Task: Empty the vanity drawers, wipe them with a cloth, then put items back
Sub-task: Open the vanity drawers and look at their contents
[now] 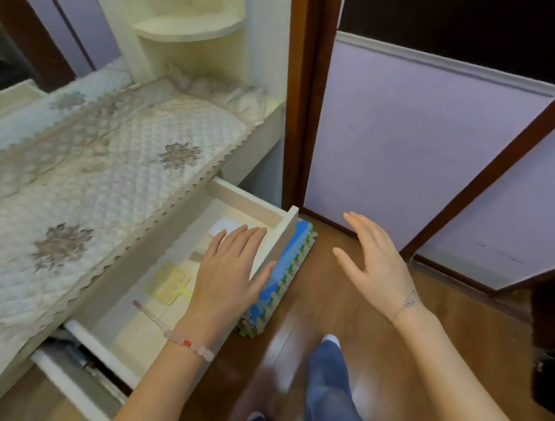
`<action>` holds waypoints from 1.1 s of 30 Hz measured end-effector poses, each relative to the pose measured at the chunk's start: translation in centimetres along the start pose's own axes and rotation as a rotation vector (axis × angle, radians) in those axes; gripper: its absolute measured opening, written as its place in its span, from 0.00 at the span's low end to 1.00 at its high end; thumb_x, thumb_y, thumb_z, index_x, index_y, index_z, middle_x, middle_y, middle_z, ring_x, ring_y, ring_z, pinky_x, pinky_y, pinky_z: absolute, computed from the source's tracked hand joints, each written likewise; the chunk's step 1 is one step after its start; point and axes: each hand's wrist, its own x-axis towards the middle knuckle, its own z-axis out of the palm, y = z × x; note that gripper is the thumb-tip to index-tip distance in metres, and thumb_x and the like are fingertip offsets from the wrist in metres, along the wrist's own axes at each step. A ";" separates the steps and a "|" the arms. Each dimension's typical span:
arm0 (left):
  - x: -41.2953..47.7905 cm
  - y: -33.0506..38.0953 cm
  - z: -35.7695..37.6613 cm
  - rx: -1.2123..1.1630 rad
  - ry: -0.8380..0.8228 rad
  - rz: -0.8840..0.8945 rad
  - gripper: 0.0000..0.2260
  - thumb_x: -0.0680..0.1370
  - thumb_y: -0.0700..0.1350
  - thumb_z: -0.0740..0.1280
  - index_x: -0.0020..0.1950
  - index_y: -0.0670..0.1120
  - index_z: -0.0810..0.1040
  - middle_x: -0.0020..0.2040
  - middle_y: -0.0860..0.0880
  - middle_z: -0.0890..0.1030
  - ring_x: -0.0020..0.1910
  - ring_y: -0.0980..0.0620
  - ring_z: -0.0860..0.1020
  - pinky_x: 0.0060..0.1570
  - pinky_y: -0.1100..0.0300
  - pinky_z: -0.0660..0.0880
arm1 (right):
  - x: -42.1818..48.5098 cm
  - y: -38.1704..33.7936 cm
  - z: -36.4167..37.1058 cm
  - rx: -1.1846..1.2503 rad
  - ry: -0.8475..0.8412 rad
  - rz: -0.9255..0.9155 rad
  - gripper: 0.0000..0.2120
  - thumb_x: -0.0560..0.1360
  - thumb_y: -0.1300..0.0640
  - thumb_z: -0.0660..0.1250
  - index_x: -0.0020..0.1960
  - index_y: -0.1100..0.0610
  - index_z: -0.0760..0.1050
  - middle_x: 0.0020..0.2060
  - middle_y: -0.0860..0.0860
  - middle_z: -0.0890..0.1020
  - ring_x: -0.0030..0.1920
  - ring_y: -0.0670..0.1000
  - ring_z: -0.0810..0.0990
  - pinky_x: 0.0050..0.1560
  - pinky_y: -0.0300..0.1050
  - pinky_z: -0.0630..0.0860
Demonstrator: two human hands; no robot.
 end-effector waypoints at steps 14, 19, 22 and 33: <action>16.1 5.4 6.6 0.045 0.029 -0.096 0.21 0.77 0.53 0.64 0.66 0.44 0.72 0.62 0.47 0.77 0.64 0.46 0.73 0.66 0.47 0.64 | 15.3 13.1 -1.4 0.050 -0.111 -0.114 0.26 0.77 0.47 0.60 0.73 0.52 0.59 0.70 0.49 0.66 0.71 0.48 0.62 0.70 0.42 0.57; 19.2 4.7 7.3 0.058 0.047 -0.183 0.22 0.76 0.54 0.63 0.65 0.44 0.73 0.61 0.47 0.78 0.64 0.46 0.74 0.65 0.46 0.67 | 19.8 14.6 0.0 0.099 -0.154 -0.161 0.26 0.77 0.49 0.61 0.73 0.53 0.60 0.70 0.49 0.67 0.71 0.49 0.62 0.69 0.41 0.57; 20.8 3.5 7.9 0.071 0.018 -0.232 0.22 0.76 0.55 0.61 0.66 0.44 0.73 0.62 0.47 0.77 0.64 0.47 0.73 0.65 0.46 0.68 | 22.6 15.1 1.3 0.103 -0.187 -0.182 0.26 0.77 0.48 0.60 0.73 0.51 0.59 0.71 0.49 0.66 0.71 0.48 0.62 0.68 0.40 0.56; 29.1 -3.7 10.2 0.055 0.015 -0.386 0.22 0.76 0.55 0.60 0.66 0.44 0.72 0.62 0.47 0.77 0.64 0.46 0.73 0.66 0.48 0.64 | 35.7 15.1 8.1 0.089 -0.298 -0.299 0.27 0.76 0.40 0.53 0.73 0.48 0.58 0.70 0.47 0.66 0.70 0.44 0.61 0.67 0.39 0.57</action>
